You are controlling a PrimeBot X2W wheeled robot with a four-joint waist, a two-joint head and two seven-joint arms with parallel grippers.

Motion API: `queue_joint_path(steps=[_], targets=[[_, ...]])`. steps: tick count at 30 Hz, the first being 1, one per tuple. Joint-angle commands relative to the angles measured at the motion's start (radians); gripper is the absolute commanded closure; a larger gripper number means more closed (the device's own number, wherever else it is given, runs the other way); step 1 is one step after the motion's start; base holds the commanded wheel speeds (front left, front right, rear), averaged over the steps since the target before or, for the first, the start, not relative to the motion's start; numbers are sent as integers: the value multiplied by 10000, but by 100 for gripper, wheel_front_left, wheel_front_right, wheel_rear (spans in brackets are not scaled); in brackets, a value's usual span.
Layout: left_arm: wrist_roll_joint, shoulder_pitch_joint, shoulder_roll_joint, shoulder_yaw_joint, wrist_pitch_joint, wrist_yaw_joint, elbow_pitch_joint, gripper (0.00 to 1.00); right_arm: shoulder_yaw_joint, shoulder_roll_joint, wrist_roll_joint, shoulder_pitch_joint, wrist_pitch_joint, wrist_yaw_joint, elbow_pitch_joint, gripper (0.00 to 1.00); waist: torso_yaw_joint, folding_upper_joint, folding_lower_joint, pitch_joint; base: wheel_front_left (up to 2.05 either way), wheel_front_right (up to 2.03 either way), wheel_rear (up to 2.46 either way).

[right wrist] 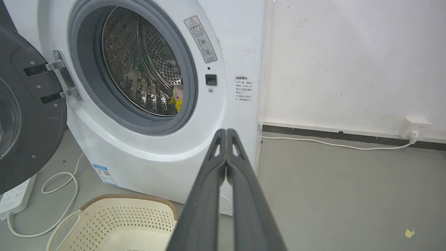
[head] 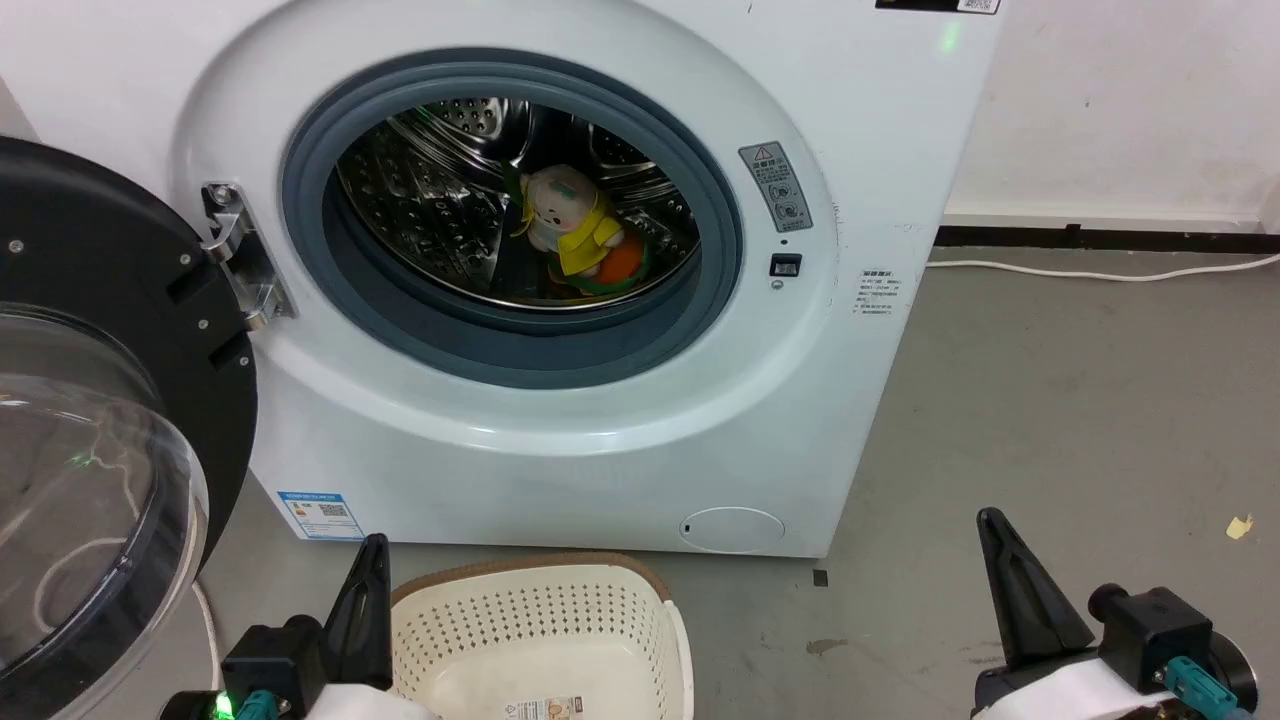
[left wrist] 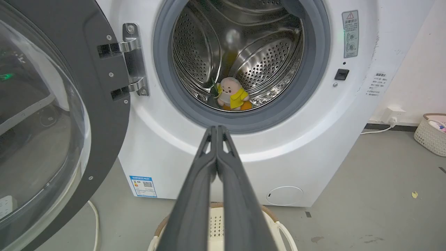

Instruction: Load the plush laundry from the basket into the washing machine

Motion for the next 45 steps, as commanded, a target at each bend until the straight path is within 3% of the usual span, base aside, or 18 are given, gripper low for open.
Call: queue_joint_path(steps=[1,45], targets=[[99,-183,-52,39,60,19,-42,100,-36,8,-83,-168,85,-4,-61,100,0,0,-1,-1,0,0,0],[886,-550,-144,100,1000,83,-132,100,-246,15,-669,-361,1030,-7,-155,100,-14,0,-1,-21,0,0,0]])
